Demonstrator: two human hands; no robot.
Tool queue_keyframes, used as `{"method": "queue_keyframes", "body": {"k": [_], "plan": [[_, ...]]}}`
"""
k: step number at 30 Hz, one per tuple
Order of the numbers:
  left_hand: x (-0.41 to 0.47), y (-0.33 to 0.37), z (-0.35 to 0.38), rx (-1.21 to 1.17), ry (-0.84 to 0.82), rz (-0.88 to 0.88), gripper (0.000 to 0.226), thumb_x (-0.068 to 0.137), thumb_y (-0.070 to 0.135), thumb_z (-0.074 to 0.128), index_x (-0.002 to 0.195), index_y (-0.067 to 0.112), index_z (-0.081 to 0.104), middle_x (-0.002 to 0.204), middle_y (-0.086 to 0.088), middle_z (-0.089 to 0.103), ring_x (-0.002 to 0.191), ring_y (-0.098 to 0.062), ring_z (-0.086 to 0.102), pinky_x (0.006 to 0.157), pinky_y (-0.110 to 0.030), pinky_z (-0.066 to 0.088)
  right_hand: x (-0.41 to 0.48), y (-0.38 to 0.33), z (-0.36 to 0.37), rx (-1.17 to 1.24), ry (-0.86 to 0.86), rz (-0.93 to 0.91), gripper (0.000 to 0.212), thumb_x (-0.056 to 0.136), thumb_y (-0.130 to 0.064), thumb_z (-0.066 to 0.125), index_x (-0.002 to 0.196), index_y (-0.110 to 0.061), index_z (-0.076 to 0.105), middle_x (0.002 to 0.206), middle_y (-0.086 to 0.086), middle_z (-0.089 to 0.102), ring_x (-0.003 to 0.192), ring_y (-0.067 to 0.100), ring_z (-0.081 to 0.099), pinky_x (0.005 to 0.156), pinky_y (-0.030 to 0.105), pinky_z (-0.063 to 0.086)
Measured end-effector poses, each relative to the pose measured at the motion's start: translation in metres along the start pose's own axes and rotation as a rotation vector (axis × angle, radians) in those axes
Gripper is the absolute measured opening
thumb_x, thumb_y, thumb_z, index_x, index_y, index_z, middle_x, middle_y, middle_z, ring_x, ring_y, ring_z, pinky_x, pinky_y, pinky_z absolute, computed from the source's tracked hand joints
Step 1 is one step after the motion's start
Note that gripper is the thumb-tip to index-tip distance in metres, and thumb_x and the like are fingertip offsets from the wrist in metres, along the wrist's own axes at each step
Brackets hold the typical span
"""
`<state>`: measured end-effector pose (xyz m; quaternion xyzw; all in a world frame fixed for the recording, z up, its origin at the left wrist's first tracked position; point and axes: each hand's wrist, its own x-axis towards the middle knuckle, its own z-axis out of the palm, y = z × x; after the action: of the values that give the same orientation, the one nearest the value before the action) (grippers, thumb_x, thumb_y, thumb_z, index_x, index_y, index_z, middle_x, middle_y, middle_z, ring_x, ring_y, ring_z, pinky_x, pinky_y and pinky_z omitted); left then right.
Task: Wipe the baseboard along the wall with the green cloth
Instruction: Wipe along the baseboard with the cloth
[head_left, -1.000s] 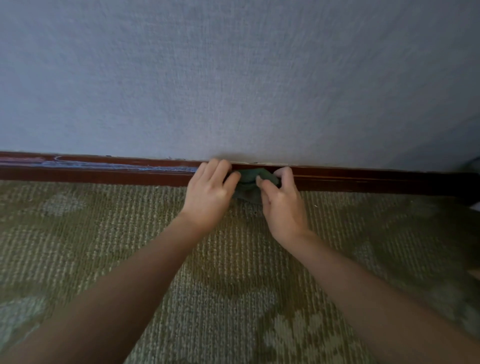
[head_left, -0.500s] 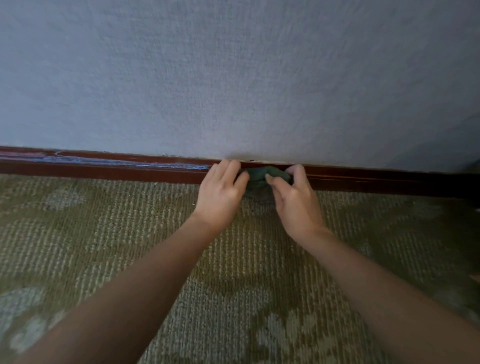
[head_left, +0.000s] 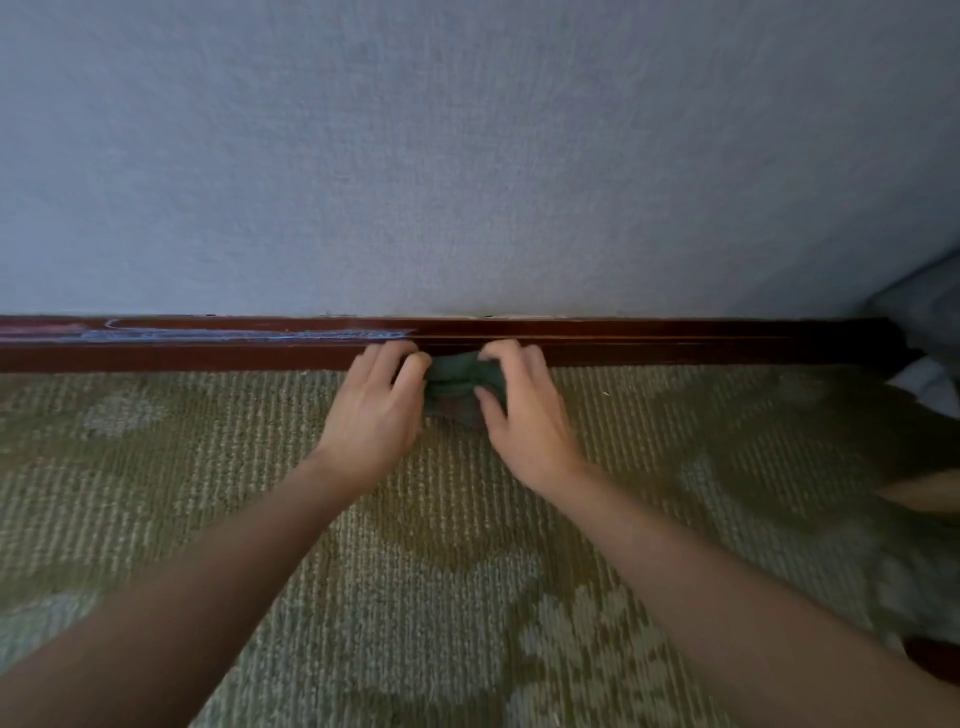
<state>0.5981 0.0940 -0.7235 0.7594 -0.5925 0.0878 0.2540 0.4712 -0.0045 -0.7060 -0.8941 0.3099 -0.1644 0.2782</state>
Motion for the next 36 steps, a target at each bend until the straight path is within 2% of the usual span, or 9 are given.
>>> {"method": "queue_keyframes", "body": {"k": [3,7,10,15,19,24,29,32,36], "plan": [[-0.011,0.008,-0.006,-0.266,-0.019,-0.305,0.019,0.083,-0.007,0.061,0.101,-0.007,0.056,0.093,-0.018,0.059,0.075,-0.021,0.053,0.063,-0.029,0.047,-0.006,-0.016,0.009,0.27,0.07,0.38,0.028,0.083,-0.009,0.066,0.104,-0.013,0.049,0.102,0.002,0.053,0.093,0.014,0.051,0.075,0.024,0.043],[-0.01,0.01,-0.018,-0.456,0.049,-0.612,0.02,0.085,0.003,0.064,0.102,-0.001,0.055,0.097,-0.009,0.059,0.084,-0.012,0.049,0.069,-0.008,0.031,-0.004,-0.039,0.005,0.601,0.026,0.703,0.019,0.09,-0.01,0.057,0.084,-0.026,0.048,0.099,0.007,0.06,0.093,0.023,0.058,0.077,0.041,0.053],[-0.006,0.008,-0.035,-0.539,0.041,-0.745,0.022,0.084,0.013,0.068,0.102,0.004,0.058,0.095,-0.002,0.057,0.085,-0.011,0.05,0.068,-0.009,0.032,-0.003,-0.057,-0.002,0.699,0.007,0.785,0.025,0.094,-0.009,0.05,0.08,-0.028,0.044,0.104,0.012,0.057,0.095,0.028,0.058,0.074,0.05,0.055],[-0.001,0.009,-0.059,-0.657,-0.07,-0.95,0.024,0.086,0.024,0.066,0.102,0.009,0.056,0.09,0.002,0.054,0.081,-0.011,0.051,0.068,-0.016,0.04,-0.002,-0.079,-0.011,0.941,-0.012,0.936,0.021,0.096,-0.004,0.044,0.084,-0.021,0.044,0.099,0.012,0.055,0.082,0.027,0.058,0.049,0.031,0.046],[0.002,0.012,-0.058,-0.857,-0.079,-1.206,0.022,0.084,0.022,0.069,0.095,0.016,0.051,0.096,-0.004,0.057,0.085,-0.019,0.056,0.072,-0.031,0.05,0.007,-0.08,-0.011,1.095,-0.031,1.011,0.02,0.097,-0.004,0.04,0.087,-0.019,0.047,0.102,0.014,0.053,0.085,0.028,0.055,0.051,0.032,0.045],[0.012,0.008,-0.042,-1.043,0.054,-1.385,0.025,0.086,0.007,0.065,0.077,0.024,0.049,0.091,-0.009,0.059,0.084,-0.027,0.059,0.067,-0.033,0.053,0.023,-0.062,0.007,1.2,0.027,0.998,0.025,0.095,0.005,0.036,0.086,-0.014,0.049,0.097,0.013,0.054,0.083,0.026,0.056,0.054,0.032,0.049],[0.023,0.004,-0.043,-1.24,0.177,-1.536,0.022,0.087,-0.004,0.058,0.079,0.016,0.059,0.081,-0.011,0.064,0.075,-0.027,0.063,0.061,-0.033,0.057,0.037,-0.051,0.009,1.35,-0.042,1.071,0.013,0.089,-0.014,0.059,0.101,-0.009,0.057,0.107,0.014,0.059,0.094,0.026,0.058,0.058,0.031,0.05],[0.031,0.006,-0.047,-1.38,0.222,-1.574,0.005,0.087,0.007,0.061,0.091,0.009,0.064,0.089,-0.015,0.067,0.077,-0.026,0.066,0.061,-0.031,0.058,0.044,-0.046,0.007,1.312,-0.025,1.116,0.006,0.091,-0.011,0.055,0.096,-0.007,0.057,0.11,0.015,0.055,0.093,0.026,0.056,0.059,0.03,0.05],[0.031,0.004,-0.041,-1.409,0.215,-1.677,0.04,0.087,0.02,0.066,0.121,0.005,0.051,0.107,-0.016,0.062,0.091,-0.028,0.064,0.073,-0.038,0.057,0.053,-0.049,0.01,1.349,0.062,1.174,0.014,0.086,0.0,0.059,0.099,-0.002,0.055,0.102,0.016,0.057,0.084,0.024,0.058,0.055,0.026,0.051]]}}
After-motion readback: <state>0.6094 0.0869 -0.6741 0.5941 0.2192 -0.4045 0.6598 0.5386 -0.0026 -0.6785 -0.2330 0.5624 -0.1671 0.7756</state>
